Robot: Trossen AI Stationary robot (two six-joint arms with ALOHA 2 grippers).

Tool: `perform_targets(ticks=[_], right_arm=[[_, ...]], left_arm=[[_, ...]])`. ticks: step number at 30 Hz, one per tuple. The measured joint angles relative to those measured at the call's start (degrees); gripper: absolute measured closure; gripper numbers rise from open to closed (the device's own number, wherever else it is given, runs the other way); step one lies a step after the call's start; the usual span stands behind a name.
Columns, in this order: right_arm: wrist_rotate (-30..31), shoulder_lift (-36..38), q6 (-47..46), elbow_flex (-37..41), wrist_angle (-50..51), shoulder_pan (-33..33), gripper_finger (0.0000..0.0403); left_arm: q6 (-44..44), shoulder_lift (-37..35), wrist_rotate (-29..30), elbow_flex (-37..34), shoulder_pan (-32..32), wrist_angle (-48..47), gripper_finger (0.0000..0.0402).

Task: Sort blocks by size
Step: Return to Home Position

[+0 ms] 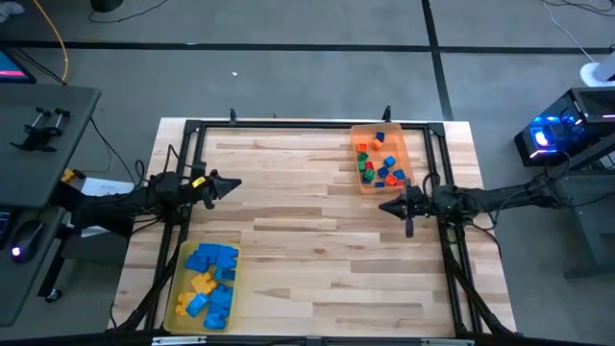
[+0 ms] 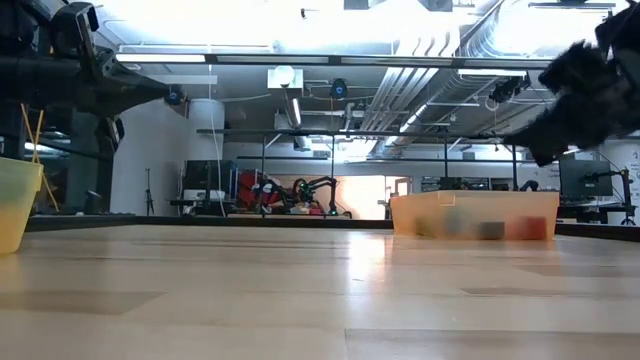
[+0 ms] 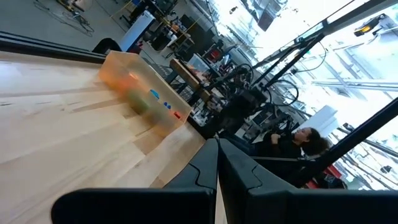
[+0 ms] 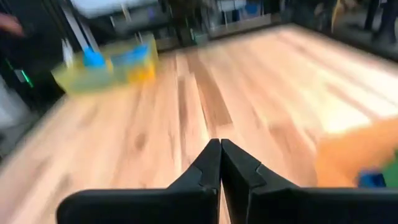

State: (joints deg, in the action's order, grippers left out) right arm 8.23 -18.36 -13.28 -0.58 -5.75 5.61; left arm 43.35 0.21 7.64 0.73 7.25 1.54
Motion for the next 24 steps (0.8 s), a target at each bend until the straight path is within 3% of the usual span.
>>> perform_targets(ticks=[2, 10, 18, 24], right_arm=[[-0.22, -0.10, 0.25, -0.11, 4.05, 0.00, 0.0401], [-1.25, -0.02, 0.31, -0.09, 4.28, 0.00, 0.0401], [-1.60, 17.57, 0.31, 0.00, 3.77, -0.11, 0.0401], [-1.74, 18.35, 0.30, 0.02, -2.76, -0.74, 0.0400]], left_arm=[[0.00, -0.01, 0.00, 0.00, 0.00, 0.00, 0.0402], [-0.02, -0.02, 0.02, 0.00, -0.93, 0.03, 0.0402], [-0.02, -0.02, 0.02, 0.00, -0.92, 0.02, 0.0402], [-0.03, -0.01, 0.05, -0.02, -0.92, 0.06, 0.0402]])
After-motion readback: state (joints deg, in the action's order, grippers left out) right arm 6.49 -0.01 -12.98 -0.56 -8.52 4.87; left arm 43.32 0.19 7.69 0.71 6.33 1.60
